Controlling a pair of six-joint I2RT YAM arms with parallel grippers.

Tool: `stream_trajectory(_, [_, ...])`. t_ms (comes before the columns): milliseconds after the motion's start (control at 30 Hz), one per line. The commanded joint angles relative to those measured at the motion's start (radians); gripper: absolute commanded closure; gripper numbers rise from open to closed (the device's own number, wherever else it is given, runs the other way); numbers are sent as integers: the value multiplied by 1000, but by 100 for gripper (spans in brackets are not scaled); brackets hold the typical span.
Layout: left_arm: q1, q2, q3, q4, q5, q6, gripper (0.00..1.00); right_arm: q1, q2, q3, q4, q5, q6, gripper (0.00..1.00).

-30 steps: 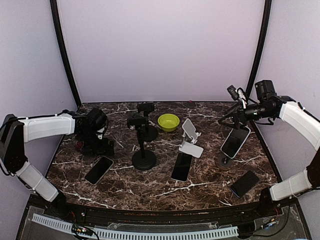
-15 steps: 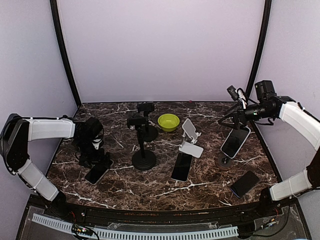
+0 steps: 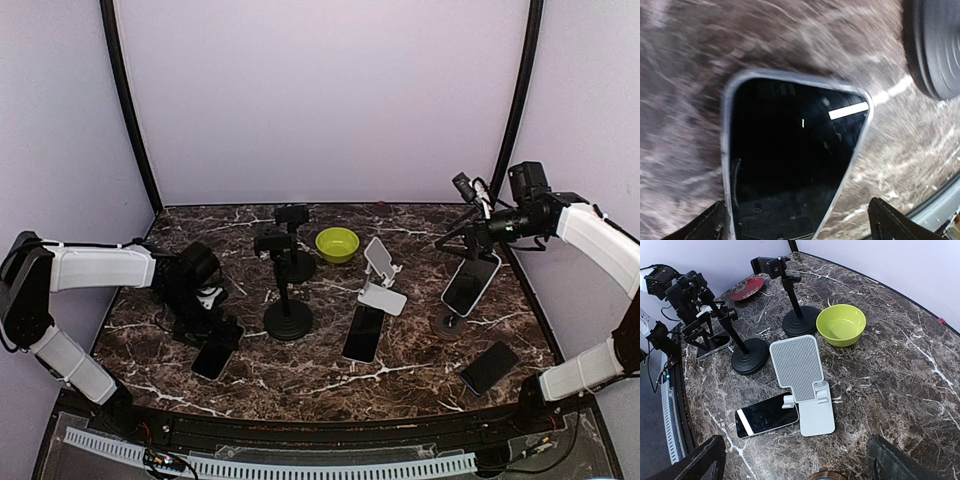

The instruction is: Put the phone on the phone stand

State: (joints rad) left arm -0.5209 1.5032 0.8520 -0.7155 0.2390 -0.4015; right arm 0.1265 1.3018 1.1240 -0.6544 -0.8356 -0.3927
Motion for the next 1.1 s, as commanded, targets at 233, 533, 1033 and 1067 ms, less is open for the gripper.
stream_trajectory(233, [-77, -106, -19, -84, -96, -134, 1, 19, 7, -4, -6, -12, -22, 1])
stream_trajectory(533, [-150, -36, -47, -45, -139, -154, 1, 27, 11, -3, -8, -8, -24, 1])
stream_trajectory(1033, [-208, 53, -49, -69, -243, -174, 2, 39, 26, 0, -10, 3, -26, 1])
stream_trajectory(1067, [-210, 55, -54, -64, -241, -180, 2, 40, 27, 0, -11, 4, -27, 1])
